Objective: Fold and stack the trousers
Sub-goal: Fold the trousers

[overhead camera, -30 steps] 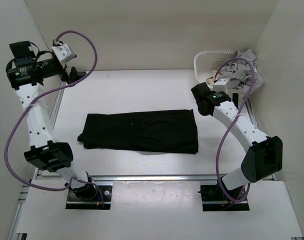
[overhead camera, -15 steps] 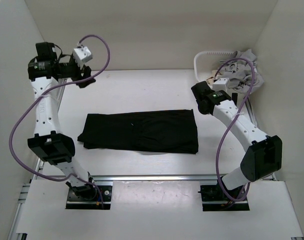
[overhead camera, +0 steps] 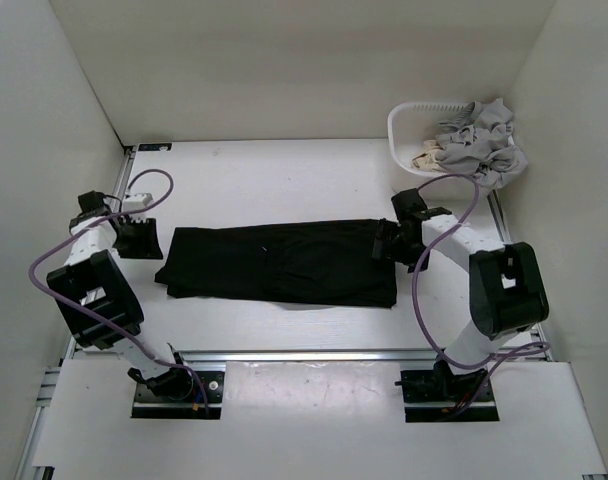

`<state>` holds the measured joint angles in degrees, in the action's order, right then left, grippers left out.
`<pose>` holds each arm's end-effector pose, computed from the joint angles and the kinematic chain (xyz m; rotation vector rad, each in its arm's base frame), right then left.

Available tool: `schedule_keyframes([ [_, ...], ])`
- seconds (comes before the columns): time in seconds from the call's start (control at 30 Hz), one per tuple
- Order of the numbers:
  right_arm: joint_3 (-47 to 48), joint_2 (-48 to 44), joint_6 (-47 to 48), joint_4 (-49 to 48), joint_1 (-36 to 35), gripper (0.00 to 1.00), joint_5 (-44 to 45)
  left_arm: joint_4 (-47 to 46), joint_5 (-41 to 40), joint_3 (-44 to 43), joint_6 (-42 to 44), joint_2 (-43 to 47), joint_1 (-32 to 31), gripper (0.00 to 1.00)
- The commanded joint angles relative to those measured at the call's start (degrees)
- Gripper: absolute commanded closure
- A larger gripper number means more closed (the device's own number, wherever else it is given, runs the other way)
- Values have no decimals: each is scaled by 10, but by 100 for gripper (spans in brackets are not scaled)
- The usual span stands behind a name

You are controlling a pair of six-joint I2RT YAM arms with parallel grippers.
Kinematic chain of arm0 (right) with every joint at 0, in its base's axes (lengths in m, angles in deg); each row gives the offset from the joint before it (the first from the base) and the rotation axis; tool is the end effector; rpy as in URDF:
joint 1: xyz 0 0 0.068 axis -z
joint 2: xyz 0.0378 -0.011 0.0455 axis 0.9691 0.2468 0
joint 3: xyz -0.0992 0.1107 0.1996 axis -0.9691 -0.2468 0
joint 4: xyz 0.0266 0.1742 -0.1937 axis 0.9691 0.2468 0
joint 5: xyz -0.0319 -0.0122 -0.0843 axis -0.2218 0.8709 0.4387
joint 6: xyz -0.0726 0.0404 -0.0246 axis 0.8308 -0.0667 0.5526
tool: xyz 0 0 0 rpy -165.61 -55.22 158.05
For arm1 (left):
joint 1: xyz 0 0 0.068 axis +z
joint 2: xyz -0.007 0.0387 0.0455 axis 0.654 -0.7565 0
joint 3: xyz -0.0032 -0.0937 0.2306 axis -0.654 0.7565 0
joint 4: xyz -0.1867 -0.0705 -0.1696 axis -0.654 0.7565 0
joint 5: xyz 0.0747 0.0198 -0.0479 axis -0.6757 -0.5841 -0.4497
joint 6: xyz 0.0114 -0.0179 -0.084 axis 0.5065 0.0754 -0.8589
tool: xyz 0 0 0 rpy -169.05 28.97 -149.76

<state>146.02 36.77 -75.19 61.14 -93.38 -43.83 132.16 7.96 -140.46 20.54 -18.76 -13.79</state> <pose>0.3146 0.0887 0.1241 0.2543 2.7198 0.0199 0.2964 0.1165 0.1438 0.1539 2.6761 -0.3139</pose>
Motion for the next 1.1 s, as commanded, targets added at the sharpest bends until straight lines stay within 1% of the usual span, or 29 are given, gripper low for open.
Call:
schedule_keyframes([
  [0.0,-13,20,-23,-97,13,3,-137,-89,-11,-4,-46,13,8,43],
  [0.03,-13,32,-23,-97,13,5,-143,-89,-11,-4,-46,6,8,42],
  [0.07,-13,54,-23,-97,13,12,-143,-89,-6,7,-46,-5,8,41],
  [0.13,-20,68,-23,-97,13,21,-153,-105,-16,19,-59,-11,-6,41],
  [0.17,-33,68,-23,-97,19,30,-153,-120,-16,32,-59,-16,-11,40],
  [0.23,-46,73,-30,-103,26,41,-162,-127,-22,40,-59,-22,-26,40],
  [0.27,-51,73,-35,-111,26,59,-175,-133,-29,40,-59,-27,-41,40],
  [0.3,-56,78,-35,-111,33,71,-175,-133,-36,48,-59,-34,-41,40],
  [0.33,-57,78,-35,-111,39,81,-175,-142,-36,48,-74,-34,-41,40],
  [0.37,-57,78,-35,-111,39,96,-175,-142,-36,48,-81,-39,-41,40],
  [0.4,-63,70,-40,-106,46,100,-168,-149,-36,48,-86,-39,-41,40],
  [0.5,-63,46,-40,-96,80,100,-168,-149,1,35,-99,-39,-46,40],
  [0.57,-48,26,-23,-76,97,100,-159,-149,7,35,-99,-31,-63,40],
  [0.63,-34,-8,-9,-33,127,100,-138,-142,7,35,-89,-25,-97,40],
  [0.67,-10,-16,15,-14,136,100,-132,-142,7,41,-84,-20,-109,39],
  [0.7,2,-31,27,5,153,100,-125,-142,-2,48,-76,-20,-135,39],
  [0.73,16,-37,40,45,160,100,-99,-142,-10,48,-70,-20,-151,39],
  [0.77,41,-42,62,64,176,100,-89,-142,-32,53,-63,-20,-167,38],
  [0.8,53,-50,76,79,185,100,-84,-142,-32,53,-63,-20,-196,38],
  [0.87,84,-50,100,128,207,100,-76,-142,-32,53,-63,-20,-223,38],
  [0.9,101,-50,113,144,213,100,-62,-142,-22,46,-69,-26,-250,38],
  [0.93,140,-50,131,178,213,100,-51,-142,-15,38,-69,-26,-265,38],
  [1.0,181,-55,139,208,221,100,-24,-142,-15,27,-81,-41,-297,37],
  [1.03,198,-61,139,227,221,100,-24,-137,-15,18,-81,-51,-325,37],
  [1.07,231,-61,139,239,215,100,-30,-137,-15,12,-90,-58,-335,37],
])
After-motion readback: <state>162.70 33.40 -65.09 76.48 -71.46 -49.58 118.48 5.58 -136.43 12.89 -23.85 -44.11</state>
